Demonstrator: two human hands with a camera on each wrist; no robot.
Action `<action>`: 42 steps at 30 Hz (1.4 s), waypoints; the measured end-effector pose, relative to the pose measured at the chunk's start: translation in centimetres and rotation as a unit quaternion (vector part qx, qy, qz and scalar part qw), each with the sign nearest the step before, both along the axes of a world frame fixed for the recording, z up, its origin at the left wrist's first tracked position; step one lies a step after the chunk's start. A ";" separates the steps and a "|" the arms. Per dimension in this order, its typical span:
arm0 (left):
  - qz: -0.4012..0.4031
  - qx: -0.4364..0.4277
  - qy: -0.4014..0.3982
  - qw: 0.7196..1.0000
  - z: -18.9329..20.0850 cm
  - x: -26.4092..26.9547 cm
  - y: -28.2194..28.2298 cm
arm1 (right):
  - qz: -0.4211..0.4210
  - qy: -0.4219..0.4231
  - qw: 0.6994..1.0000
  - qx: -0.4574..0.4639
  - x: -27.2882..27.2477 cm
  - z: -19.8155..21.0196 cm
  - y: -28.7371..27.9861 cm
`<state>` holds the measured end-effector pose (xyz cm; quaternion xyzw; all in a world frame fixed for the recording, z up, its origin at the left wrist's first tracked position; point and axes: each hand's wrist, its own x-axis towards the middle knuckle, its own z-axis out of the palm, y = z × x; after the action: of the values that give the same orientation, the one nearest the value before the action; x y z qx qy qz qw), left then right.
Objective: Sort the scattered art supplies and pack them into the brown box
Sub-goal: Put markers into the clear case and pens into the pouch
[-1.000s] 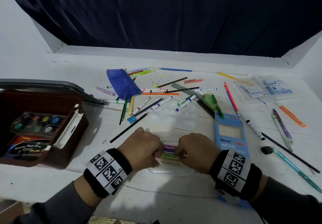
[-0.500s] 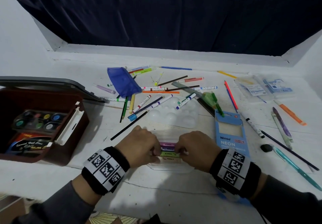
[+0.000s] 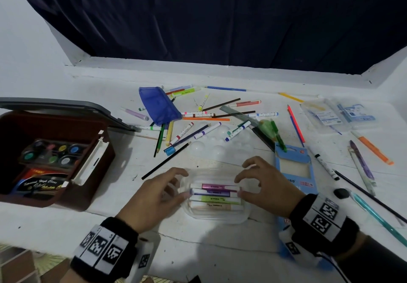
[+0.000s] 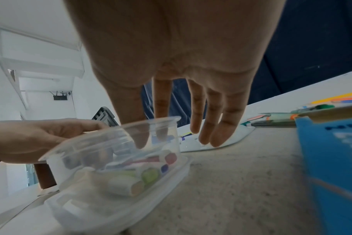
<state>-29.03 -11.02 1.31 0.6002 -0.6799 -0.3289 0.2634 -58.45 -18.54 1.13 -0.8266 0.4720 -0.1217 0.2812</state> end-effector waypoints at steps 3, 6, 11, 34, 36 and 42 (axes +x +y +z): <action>-0.008 0.031 0.028 0.999 -0.1 -0.1 -0.5 | 0.022 -0.002 1.000 -0.006 0.4 -0.7 -0.1; -0.010 0.045 0.040 0.998 0.1 0.2 -1.2 | 0.025 0.014 1.000 -0.007 0.7 -0.9 -0.1; -0.040 0.096 0.055 0.993 0.3 0.3 -1.9 | 0.032 0.009 0.999 0.019 0.4 -0.1 -0.8; -0.035 0.085 0.105 0.990 -1.0 -0.2 -4.3 | 0.038 0.264 0.960 -0.088 4.4 0.7 -15.5; -0.026 0.082 0.113 0.990 -1.3 -0.2 -4.2 | 0.045 0.288 0.952 -0.094 4.6 0.5 -15.7; -0.027 0.087 0.119 0.989 -1.4 -0.1 -4.4 | 0.051 0.299 0.945 -0.126 4.5 0.0 -15.4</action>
<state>-29.09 -15.40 -0.13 0.5590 -0.6283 -0.4626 0.2807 -53.99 -33.98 1.08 -0.8767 0.4723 0.0871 0.0265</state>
